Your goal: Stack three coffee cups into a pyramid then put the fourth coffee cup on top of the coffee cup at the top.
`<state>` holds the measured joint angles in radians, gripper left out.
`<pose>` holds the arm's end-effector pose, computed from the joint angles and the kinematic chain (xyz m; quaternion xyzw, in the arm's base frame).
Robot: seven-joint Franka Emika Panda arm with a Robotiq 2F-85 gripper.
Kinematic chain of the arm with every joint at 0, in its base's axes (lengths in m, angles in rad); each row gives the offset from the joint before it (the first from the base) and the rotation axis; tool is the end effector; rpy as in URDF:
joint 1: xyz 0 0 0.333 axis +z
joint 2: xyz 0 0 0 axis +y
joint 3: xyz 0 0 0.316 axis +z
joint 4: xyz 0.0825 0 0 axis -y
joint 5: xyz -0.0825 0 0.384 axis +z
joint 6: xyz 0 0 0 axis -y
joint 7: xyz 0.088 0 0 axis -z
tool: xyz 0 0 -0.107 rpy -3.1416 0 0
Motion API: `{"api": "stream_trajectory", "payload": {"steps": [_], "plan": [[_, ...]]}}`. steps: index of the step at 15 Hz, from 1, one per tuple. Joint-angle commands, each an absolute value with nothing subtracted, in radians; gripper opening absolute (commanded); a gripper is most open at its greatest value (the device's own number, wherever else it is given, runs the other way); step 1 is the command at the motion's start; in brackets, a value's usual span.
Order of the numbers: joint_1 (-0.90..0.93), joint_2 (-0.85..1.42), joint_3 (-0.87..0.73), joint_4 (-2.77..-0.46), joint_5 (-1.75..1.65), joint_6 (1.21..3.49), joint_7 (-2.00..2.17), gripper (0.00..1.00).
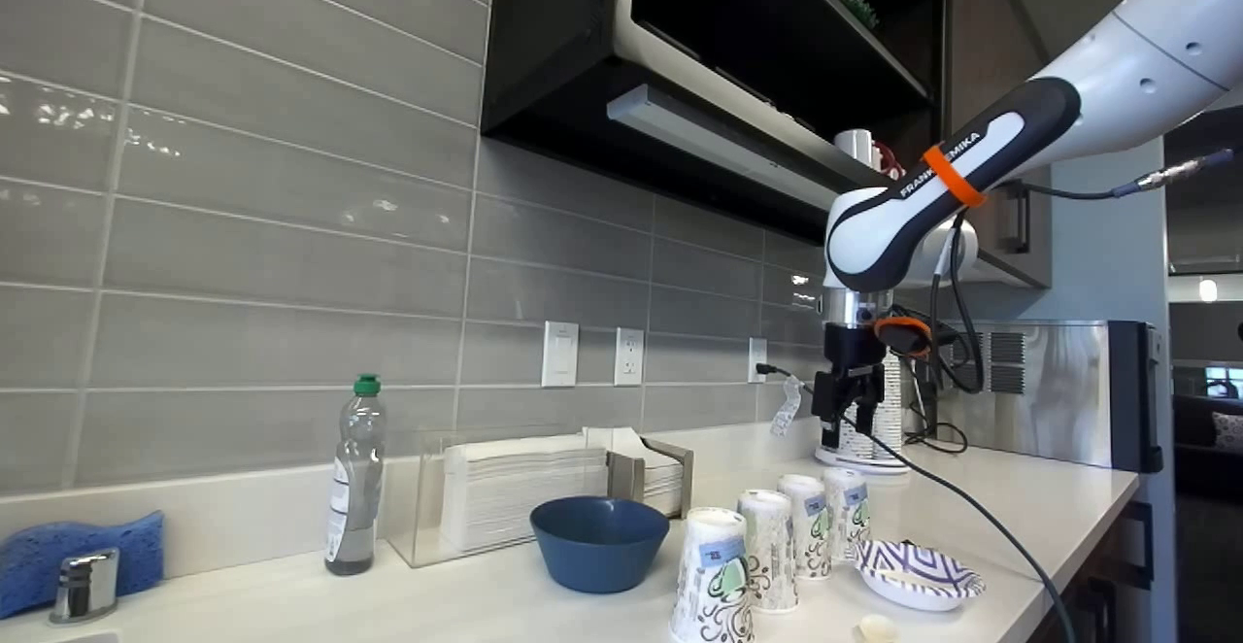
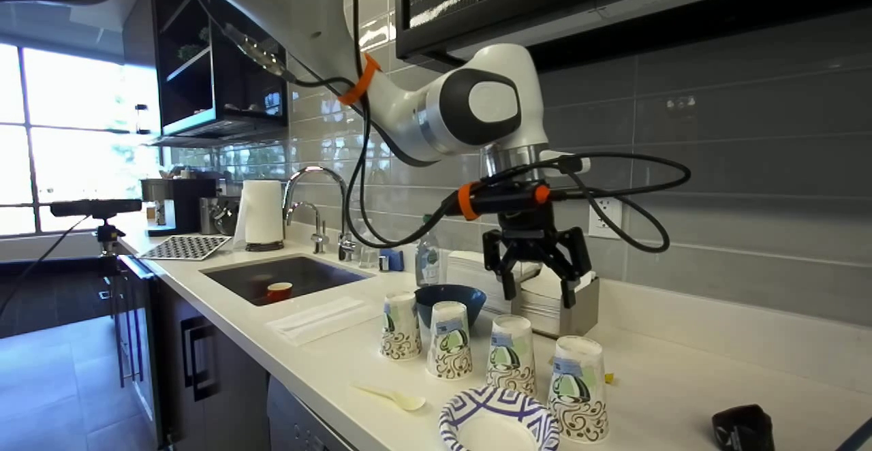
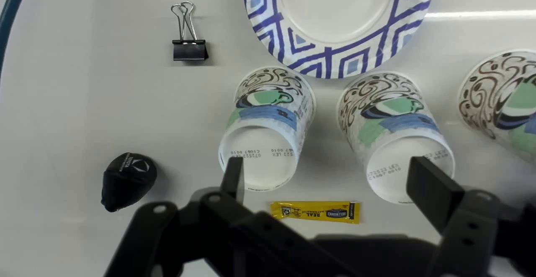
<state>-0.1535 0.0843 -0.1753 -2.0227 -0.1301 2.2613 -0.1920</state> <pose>0.5526 -0.1904 0.4245 0.9947 -0.0298 0.0591 0.0783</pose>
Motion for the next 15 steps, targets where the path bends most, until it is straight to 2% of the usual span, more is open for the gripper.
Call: {"api": "stream_trajectory", "payload": {"steps": [1, 6, 8, 9, 11, 12, 14, 15], "plan": [[-0.168, 0.159, -0.17, -1.964, -0.117, 2.278, -0.223, 1.0], [-0.178, 0.215, -0.168, -1.923, -0.113, 2.283, -0.233, 1.0], [-0.182, 0.228, -0.168, -1.912, -0.114, 2.284, -0.234, 0.88], [-0.184, 0.233, -0.167, -1.908, -0.114, 2.283, -0.234, 0.87], [-0.187, 0.24, -0.166, -1.902, -0.112, 2.283, -0.236, 0.73], [-0.188, 0.243, -0.165, -1.899, -0.111, 2.283, -0.237, 0.69], [-0.188, 0.248, -0.164, -1.899, -0.11, 2.282, -0.238, 0.67], [-0.189, 0.25, -0.163, -1.898, -0.108, 2.281, -0.238, 0.6]]}}
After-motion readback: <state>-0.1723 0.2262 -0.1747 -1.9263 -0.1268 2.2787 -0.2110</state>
